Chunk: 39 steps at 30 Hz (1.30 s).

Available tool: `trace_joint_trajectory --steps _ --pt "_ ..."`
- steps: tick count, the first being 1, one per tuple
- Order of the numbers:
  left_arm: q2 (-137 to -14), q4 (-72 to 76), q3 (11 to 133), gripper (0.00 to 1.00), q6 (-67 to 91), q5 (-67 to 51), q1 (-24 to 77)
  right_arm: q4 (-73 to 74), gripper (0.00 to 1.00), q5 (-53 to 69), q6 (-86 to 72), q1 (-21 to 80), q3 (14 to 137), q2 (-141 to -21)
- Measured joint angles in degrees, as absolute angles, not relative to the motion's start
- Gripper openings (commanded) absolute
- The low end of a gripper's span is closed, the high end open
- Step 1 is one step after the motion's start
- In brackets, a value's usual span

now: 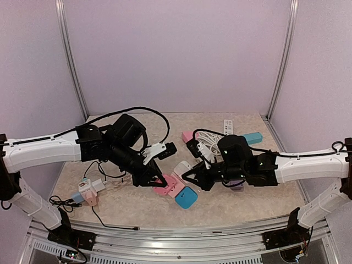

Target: Pull the plug off the socket

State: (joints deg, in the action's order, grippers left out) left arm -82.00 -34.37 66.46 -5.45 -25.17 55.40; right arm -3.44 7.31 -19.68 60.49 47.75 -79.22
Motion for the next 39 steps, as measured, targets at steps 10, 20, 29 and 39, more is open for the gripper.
trace_joint_trajectory --steps 10,20,29,39 --pt "-81.5 -29.6 62.5 0.0 -8.1 -21.5 55.7 -4.4 0.0 7.6 -20.8 59.5 45.8 -79.2" --pt "-81.6 -20.6 57.3 0.0 -9.5 -18.5 56.0 -5.1 0.0 1.8 -23.5 61.0 44.2 -79.3" --pt "-86.0 -19.2 56.4 0.0 -9.6 -17.5 56.6 -2.6 0.0 -5.4 -25.8 64.0 45.1 -83.9" --pt "-89.6 -17.4 56.4 0.0 -10.6 -17.1 57.4 -2.7 0.0 -6.0 -28.1 64.3 43.5 -84.8"
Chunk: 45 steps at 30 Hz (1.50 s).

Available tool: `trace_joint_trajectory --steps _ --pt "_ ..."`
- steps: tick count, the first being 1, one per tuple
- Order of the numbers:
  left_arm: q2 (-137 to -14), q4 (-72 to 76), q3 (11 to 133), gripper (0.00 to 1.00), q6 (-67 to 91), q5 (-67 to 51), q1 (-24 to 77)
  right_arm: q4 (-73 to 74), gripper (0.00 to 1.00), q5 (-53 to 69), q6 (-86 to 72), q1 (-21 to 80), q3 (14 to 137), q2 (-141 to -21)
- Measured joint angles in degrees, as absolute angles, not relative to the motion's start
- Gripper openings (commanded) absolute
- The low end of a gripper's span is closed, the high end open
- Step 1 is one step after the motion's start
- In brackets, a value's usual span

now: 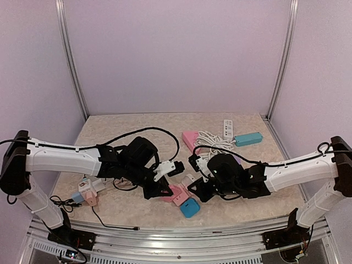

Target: Pull the plug off the socket

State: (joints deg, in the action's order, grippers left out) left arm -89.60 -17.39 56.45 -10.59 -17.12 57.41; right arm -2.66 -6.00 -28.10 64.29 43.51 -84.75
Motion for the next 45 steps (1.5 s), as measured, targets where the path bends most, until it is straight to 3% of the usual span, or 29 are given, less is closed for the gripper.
trace_joint_trajectory --steps 19,45 --pt "-90.6 -17.1 56.4 0.0 -10.8 -16.6 57.6 -14.4 0.0 -1.6 -34.1 61.6 36.4 -84.9" --pt "-90.8 -15.8 56.4 0.0 -10.8 -15.9 57.6 -15.8 0.0 2.0 -38.5 59.3 34.3 -83.5"
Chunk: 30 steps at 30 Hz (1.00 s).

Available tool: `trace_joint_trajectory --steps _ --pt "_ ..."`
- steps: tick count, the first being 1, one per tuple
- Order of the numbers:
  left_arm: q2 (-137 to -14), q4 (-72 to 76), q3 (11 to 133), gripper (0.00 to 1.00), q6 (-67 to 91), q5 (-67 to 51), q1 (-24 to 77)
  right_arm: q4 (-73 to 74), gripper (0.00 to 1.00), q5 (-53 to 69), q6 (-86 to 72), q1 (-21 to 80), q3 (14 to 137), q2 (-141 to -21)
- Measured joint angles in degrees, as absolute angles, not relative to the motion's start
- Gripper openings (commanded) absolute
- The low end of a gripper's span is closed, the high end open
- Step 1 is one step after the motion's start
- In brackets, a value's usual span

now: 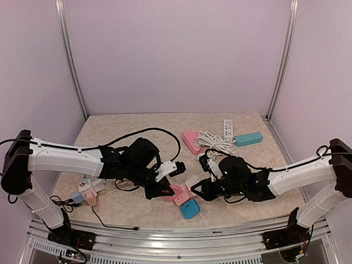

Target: Pull the plug off the socket

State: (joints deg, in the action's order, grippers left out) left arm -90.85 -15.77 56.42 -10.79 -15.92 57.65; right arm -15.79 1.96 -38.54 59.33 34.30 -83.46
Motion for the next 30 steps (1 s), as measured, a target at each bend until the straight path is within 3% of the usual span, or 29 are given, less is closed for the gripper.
trace_joint_trajectory --steps 14,30 --pt "-90.9 -15.0 56.4 0.0 -10.8 -15.3 57.9 -16.7 0.0 2.5 -44.6 58.7 33.3 -82.6" --pt "-91.5 -15.0 56.4 0.0 -10.8 -15.8 58.3 -13.5 0.0 1.3 -32.8 59.9 34.2 -81.7"
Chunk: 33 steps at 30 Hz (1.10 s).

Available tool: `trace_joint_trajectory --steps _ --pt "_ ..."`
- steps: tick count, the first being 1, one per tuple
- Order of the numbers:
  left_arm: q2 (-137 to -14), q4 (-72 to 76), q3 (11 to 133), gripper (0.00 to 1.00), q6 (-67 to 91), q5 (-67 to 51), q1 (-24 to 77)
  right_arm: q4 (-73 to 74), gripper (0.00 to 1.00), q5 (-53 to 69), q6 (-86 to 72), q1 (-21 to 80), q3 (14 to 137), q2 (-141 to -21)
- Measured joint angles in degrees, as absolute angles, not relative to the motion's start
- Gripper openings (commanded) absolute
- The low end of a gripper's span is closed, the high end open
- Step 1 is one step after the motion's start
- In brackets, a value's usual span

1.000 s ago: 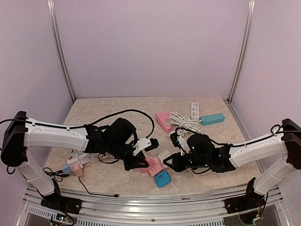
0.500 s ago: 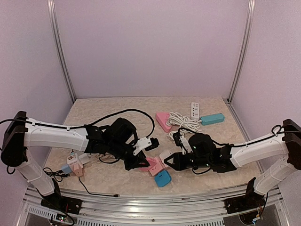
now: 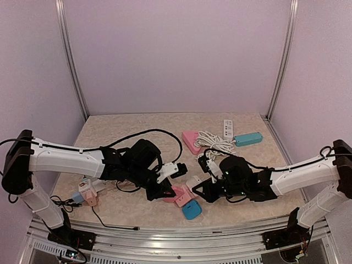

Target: Pull the plug off the socket

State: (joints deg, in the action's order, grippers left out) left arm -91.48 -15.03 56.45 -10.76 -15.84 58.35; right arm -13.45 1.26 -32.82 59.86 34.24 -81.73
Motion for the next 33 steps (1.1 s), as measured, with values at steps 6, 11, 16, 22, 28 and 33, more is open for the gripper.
trace_joint_trajectory --steps 6,11,16,22,28,33 --pt "-91.5 -14.8 56.5 0.0 -10.8 -16.0 58.4 -12.9 0.0 0.7 -32.8 59.9 34.2 -81.1" --pt "-91.5 -14.8 56.5 0.0 -10.8 -16.0 58.4 -12.8 0.0 0.6 -34.6 59.9 34.2 -81.1" --pt "-91.5 -15.1 56.5 0.0 -10.7 -15.8 58.4 -13.8 0.0 1.3 -36.8 59.0 33.6 -80.8" --pt "-91.5 -15.6 56.5 0.0 -10.7 -15.7 58.3 -15.2 0.0 1.1 -38.5 57.2 32.9 -79.6" --pt "-91.5 -15.6 56.5 0.0 -10.7 -15.7 58.3 -15.4 0.0 1.3 -38.6 57.1 32.9 -79.7" --pt "-91.5 -15.6 56.5 0.0 -10.7 -15.7 58.3 -15.0 0.0 1.1 -38.5 57.1 32.9 -79.6"
